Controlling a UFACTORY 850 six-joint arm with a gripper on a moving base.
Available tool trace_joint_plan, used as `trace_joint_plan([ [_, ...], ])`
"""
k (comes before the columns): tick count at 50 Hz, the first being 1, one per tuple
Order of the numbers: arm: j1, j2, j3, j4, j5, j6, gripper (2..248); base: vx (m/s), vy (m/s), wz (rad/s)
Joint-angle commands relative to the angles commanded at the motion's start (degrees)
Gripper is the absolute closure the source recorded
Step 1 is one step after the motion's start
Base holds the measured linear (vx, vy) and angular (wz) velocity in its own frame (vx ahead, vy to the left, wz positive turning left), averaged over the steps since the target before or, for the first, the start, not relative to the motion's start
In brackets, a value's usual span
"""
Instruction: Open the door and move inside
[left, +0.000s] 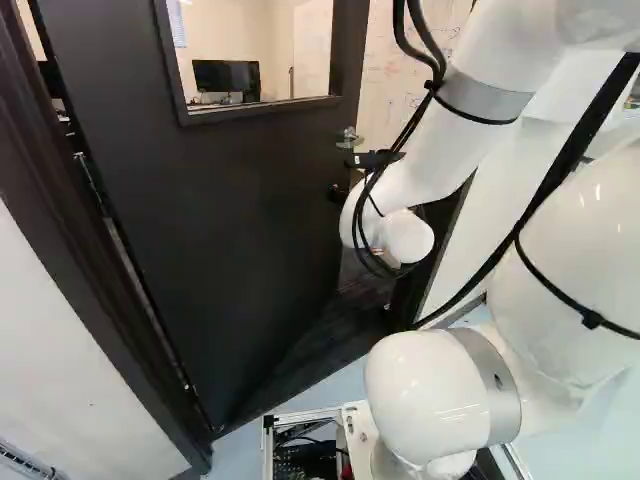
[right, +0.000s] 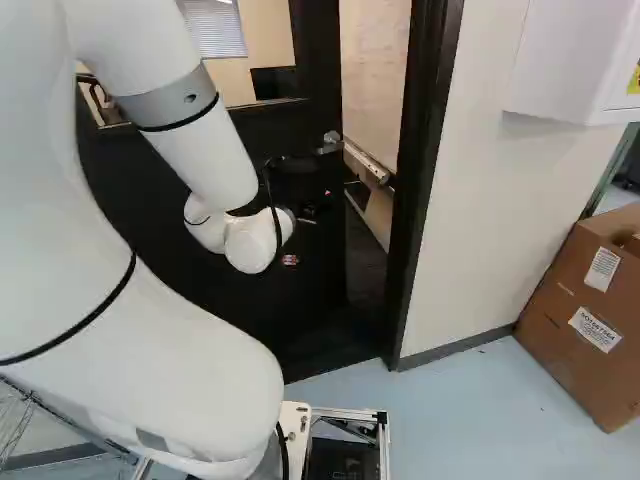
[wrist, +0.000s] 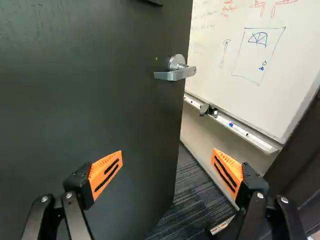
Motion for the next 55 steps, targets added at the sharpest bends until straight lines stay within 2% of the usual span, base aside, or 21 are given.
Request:
trace_joint_plan([
  [19, 0.00, 0.00, 0.00, 0.00, 0.00, 0.00, 3, 0.050, 0.070, -0.012],
  [55, 0.00, 0.00, 0.00, 0.00, 0.00, 0.00, 3, 0.019, 0.039, -0.004],
])
